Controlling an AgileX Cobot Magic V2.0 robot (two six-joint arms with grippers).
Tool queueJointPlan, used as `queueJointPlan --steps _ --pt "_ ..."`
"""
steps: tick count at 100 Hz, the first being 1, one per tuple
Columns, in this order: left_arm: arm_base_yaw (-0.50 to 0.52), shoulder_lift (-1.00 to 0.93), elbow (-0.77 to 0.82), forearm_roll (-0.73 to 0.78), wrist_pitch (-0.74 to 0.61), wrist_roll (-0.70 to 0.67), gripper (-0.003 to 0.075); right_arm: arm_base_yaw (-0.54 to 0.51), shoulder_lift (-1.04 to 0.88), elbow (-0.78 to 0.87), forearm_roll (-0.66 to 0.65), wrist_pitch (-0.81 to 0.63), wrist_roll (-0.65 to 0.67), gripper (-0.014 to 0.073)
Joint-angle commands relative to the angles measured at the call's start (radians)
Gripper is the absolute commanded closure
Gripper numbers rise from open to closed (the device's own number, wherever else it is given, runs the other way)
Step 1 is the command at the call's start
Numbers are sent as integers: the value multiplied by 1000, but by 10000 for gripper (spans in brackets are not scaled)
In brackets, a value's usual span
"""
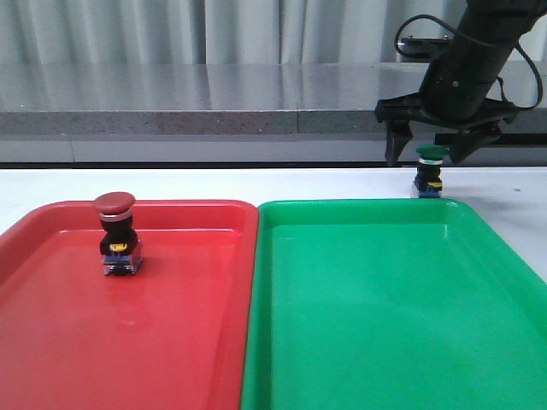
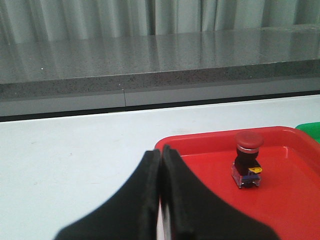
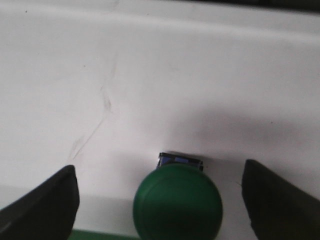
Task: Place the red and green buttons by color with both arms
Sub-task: 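Lower the right gripper onto the green-capped button, grasp and lift it, then carry the green-capped button over the green tray and lower it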
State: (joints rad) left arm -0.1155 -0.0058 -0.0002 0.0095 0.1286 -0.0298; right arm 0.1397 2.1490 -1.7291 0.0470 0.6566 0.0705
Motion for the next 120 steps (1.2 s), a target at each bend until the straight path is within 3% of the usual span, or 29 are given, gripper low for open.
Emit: queueJointPlan --steps 1,48,93,120 --pt "2 -33 26 -3 -83 -3 739 -12 -64 -36 -4 -56 5 -48" --pt "2 -33 26 -3 -83 -3 739 -17 -63 -36 -4 -24 5 411" --pt "2 -33 26 -3 -83 -3 739 5 -237 -78 -58 102 5 421" --pt "2 -33 26 -3 -83 -3 739 83 -331 -34 -61 173 4 421"
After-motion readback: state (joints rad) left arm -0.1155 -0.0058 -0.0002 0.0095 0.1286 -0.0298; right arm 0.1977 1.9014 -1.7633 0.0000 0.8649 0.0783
